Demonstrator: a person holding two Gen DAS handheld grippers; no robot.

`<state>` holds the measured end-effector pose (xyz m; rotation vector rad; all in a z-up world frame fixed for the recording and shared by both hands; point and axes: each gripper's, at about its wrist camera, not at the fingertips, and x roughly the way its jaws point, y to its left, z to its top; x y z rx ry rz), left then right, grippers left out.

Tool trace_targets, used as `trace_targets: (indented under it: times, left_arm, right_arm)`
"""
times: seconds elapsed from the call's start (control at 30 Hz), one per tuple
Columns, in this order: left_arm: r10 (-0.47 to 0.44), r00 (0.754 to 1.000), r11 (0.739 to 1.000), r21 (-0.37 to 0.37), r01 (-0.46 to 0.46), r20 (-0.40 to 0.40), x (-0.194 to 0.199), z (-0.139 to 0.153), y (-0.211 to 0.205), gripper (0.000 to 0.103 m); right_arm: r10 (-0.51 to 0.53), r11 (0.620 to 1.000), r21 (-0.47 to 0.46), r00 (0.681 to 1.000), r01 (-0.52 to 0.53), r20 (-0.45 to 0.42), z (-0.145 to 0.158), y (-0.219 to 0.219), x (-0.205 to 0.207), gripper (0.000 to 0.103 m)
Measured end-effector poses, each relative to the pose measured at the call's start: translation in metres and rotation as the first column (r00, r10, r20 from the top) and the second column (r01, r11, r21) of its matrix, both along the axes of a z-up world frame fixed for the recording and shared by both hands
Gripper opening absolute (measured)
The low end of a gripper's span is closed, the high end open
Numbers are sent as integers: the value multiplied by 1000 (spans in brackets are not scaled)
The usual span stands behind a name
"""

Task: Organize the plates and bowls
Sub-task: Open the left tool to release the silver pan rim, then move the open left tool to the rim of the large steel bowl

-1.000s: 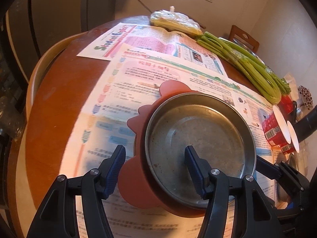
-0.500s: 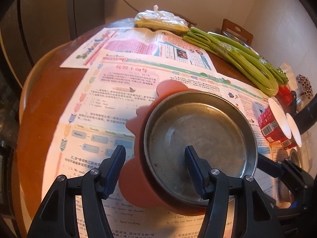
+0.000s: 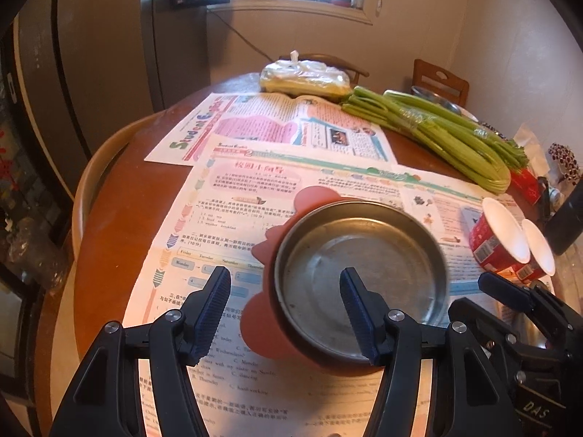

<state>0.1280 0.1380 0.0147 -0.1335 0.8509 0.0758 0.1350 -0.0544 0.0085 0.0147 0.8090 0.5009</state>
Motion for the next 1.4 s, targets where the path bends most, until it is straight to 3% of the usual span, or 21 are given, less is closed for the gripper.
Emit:
trace_targets:
  times: [0.67, 1.0, 1.4]
  left_arm:
    - [-112, 991, 994, 15, 111, 77, -42, 30, -69, 65]
    - [-189, 975, 982, 25, 187, 117, -57, 50, -117, 66]
    - [-331, 941, 944, 33, 329, 66, -65, 38, -194, 67]
  right_arm:
    - [-92, 995, 36, 988, 89, 122, 40, -53, -41, 60]
    - [-195, 981, 61, 962, 186, 190, 63, -105, -71, 60]
    - [-331, 943, 93, 923, 318, 196, 62, -184, -99, 60]
